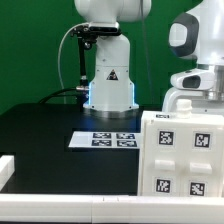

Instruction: Assemble cabinet

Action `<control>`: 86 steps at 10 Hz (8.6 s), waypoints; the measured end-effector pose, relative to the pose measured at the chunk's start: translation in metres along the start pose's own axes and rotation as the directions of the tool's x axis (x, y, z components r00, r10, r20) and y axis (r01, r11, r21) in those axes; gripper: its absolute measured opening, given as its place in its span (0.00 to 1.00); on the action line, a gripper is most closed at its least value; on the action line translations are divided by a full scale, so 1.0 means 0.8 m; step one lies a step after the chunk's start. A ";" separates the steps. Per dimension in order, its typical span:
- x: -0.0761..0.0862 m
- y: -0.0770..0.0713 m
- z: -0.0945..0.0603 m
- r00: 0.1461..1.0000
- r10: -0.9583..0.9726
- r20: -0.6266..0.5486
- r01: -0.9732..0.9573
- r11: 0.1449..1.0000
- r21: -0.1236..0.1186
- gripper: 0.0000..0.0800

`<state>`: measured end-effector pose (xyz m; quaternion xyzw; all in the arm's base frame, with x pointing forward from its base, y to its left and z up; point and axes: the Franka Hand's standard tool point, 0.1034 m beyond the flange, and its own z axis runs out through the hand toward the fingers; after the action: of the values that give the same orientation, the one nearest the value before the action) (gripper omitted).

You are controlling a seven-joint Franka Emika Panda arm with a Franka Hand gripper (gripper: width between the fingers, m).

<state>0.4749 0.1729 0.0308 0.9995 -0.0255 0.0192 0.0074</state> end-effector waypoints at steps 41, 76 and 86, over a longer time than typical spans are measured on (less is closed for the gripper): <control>0.105 0.103 -0.228 0.995 -0.086 0.041 0.086 0.996 -0.001 0.70; 0.216 0.129 -0.142 1.000 -0.017 -0.004 0.017 1.000 -0.017 0.70; 0.190 0.132 -0.140 0.999 0.018 0.039 -0.019 1.000 0.000 1.00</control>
Offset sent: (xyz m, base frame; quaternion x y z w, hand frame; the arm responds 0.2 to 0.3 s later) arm -0.0341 -0.0056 0.0175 0.0208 -0.0181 -0.0337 0.9991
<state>0.6167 0.0617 0.1504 0.9994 -0.0349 0.0000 0.0064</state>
